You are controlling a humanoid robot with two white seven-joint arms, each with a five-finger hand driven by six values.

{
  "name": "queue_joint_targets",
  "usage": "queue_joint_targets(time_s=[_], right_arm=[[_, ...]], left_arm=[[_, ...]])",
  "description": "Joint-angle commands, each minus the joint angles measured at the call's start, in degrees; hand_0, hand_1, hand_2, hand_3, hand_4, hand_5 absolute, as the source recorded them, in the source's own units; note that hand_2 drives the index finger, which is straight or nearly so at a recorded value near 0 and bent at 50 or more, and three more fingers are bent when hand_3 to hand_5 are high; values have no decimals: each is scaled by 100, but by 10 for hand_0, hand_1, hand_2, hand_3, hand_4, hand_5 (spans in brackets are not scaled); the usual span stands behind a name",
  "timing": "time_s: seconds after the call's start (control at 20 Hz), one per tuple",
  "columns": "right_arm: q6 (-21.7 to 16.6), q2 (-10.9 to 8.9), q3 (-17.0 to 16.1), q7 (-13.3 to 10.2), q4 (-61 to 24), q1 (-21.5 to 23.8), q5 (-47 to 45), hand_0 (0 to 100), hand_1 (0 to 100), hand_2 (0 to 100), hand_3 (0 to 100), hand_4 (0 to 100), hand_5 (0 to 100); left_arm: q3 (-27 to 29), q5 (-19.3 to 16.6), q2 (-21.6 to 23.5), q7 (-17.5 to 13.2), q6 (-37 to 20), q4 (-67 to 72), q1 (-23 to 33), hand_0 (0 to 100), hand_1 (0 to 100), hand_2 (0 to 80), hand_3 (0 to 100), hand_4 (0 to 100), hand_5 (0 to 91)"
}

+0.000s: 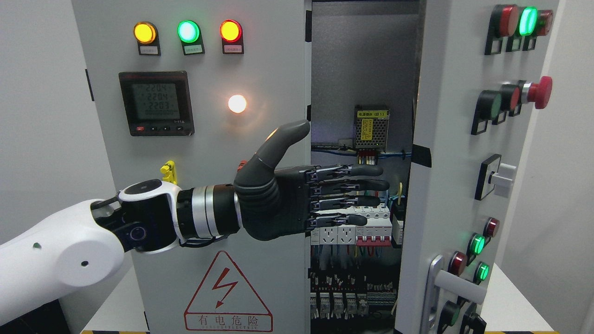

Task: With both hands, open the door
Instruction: 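Insert the left hand fingers behind the edge of the open door, then push the door panel outward with the left hand, swinging it open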

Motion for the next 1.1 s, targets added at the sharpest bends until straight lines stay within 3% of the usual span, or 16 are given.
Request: queue_joint_targets(time_s=[0.0,0.2,0.4,0.7,1.05], right_arm=[[-2,0,0,-2,2,-4,-141,0,0,0,0,0,0],[-2,0,0,-2,2,5,-141,0,0,0,0,0,0],[-2,0,0,-2,2,5,-141,0,0,0,0,0,0],[-2,0,0,-2,2,-4,-141,0,0,0,0,0,0],[7,0,0,-2,2,-4,-141,0,0,0,0,0,0]], left_arm=[[36,254,-929,68,-3,22,-56,0,0,0,0,31,0],[36,360,-1131,401,-12,101,-56,0,0,0,0,31,0],[36,360,-1246,472,-21,110,-56,0,0,0,0,31,0],[62,351,-1527,1007,-30,145,-56,0,0,0,0,32,0],[141,325,-1861,1385,-30,206,-65,0,0,0,0,31,0]])
